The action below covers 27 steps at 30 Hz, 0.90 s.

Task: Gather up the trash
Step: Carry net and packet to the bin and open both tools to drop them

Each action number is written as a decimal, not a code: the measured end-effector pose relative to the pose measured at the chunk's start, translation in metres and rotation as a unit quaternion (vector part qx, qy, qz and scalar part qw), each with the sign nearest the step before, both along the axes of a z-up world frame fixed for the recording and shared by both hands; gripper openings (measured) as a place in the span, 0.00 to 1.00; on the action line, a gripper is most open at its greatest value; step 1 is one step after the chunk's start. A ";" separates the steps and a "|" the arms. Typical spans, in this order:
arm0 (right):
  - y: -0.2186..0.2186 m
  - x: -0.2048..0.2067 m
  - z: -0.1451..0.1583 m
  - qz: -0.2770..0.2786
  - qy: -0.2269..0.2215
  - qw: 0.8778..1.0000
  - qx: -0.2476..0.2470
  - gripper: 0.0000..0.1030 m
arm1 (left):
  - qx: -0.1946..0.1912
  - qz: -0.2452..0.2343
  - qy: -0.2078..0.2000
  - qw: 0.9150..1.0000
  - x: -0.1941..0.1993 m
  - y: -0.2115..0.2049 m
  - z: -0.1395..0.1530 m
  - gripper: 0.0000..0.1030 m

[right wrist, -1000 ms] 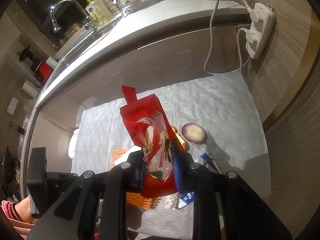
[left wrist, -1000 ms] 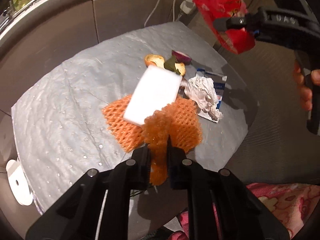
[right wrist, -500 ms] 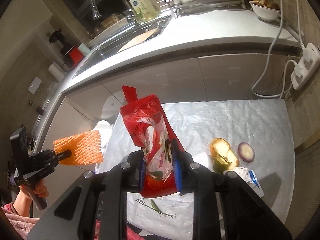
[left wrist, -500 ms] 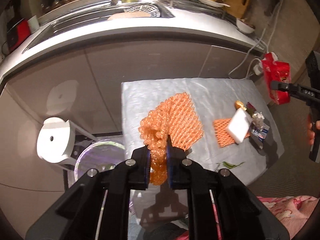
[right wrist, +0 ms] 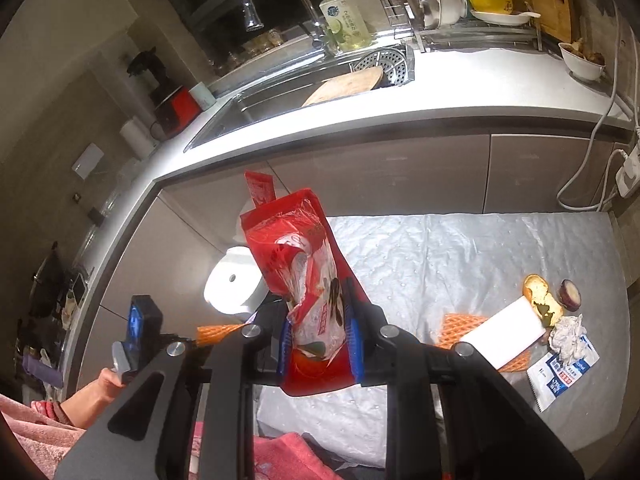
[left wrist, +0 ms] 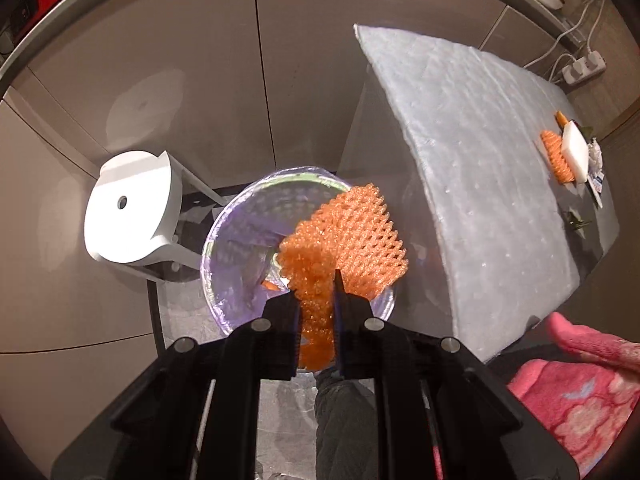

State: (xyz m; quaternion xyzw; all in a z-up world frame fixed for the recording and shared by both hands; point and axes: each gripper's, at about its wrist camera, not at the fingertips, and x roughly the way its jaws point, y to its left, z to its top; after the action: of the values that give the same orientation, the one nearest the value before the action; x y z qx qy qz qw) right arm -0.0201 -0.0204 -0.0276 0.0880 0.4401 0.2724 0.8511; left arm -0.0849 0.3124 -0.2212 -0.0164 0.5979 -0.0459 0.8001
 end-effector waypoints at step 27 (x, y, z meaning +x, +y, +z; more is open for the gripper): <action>0.124 -0.056 -0.042 0.065 0.059 0.996 -0.032 0.22 | -0.015 -0.029 -0.043 0.999 0.003 0.029 0.027 0.76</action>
State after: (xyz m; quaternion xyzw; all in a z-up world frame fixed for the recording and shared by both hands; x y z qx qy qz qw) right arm -0.0762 0.1033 -0.0694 0.0485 0.5031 0.3071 0.8064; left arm -0.0818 0.3416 -0.1938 -0.0091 0.5625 -0.0786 0.8230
